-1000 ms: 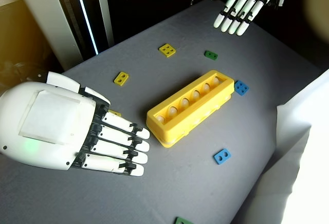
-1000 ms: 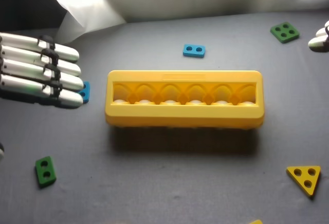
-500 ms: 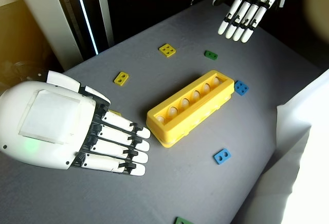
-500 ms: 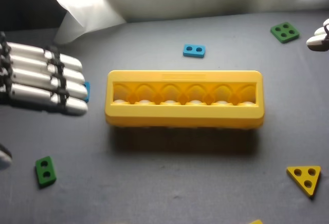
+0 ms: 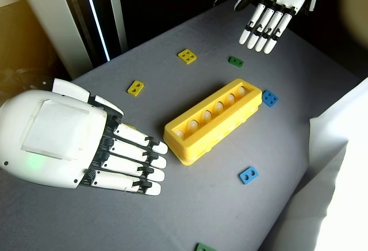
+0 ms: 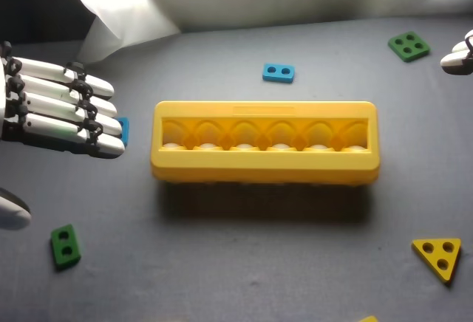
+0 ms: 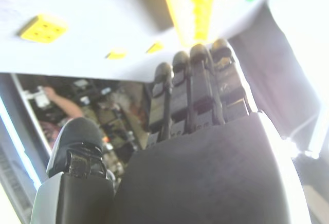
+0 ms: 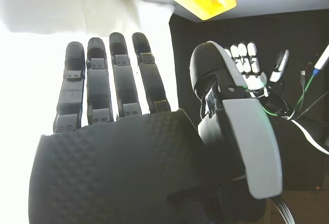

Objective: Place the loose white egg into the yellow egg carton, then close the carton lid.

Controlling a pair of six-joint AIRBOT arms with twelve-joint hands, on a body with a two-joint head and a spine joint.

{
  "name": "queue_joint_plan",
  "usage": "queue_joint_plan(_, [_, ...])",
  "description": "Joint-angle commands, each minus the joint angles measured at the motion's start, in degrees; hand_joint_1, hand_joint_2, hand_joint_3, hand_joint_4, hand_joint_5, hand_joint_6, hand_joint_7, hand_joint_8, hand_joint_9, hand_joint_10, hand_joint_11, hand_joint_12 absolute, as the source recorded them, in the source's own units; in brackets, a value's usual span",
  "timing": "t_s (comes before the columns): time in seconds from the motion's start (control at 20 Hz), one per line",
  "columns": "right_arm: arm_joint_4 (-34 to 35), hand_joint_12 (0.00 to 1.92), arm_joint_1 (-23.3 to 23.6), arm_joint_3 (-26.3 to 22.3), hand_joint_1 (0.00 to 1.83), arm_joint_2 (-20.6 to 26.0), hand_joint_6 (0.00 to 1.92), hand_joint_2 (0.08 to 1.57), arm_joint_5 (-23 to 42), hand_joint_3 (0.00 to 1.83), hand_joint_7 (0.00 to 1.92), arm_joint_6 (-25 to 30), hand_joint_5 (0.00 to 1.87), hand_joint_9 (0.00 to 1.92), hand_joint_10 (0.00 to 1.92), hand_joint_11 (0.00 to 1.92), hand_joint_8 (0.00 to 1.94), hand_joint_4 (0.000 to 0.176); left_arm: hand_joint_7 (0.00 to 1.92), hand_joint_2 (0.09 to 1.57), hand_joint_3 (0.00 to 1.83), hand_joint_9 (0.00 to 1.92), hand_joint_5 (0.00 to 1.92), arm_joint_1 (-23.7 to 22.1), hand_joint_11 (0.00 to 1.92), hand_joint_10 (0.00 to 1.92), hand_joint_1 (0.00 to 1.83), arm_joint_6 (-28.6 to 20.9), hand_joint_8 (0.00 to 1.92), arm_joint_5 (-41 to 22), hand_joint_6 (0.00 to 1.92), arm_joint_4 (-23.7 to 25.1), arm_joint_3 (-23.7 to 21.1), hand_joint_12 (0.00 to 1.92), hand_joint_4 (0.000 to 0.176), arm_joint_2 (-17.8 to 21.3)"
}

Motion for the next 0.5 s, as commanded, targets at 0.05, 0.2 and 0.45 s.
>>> queue_joint_plan(0.05, [2.2,0.38,0.3,0.2,0.00,0.9,0.00,1.50,3.8,0.00,0.23,0.2,0.27,0.18,0.00,0.00,0.00,0.000,0.10,1.29,0.00,0.06,0.12,0.0,0.00,0.00,0.00,0.0,0.00,-1.8,0.00,-4.9,-0.2,0.01,0.000,1.0])
queue_joint_plan(0.2, [2.2,0.40,0.3,0.2,0.00,0.9,0.00,1.50,3.8,0.00,0.26,0.2,0.30,0.19,0.01,0.00,0.00,0.000,0.10,1.28,0.00,0.06,0.13,0.2,0.00,0.01,0.00,0.0,0.01,-1.3,0.01,-5.4,-0.5,0.00,0.000,0.9])
queue_joint_plan(0.45, [2.2,0.51,0.2,0.2,0.00,1.0,0.01,1.52,4.1,0.00,0.27,0.2,0.30,0.19,0.00,0.00,0.01,0.000,0.08,1.26,0.00,0.03,0.11,0.2,0.00,0.00,0.00,0.0,0.00,-1.3,0.00,-5.9,-0.8,0.00,0.000,0.8])
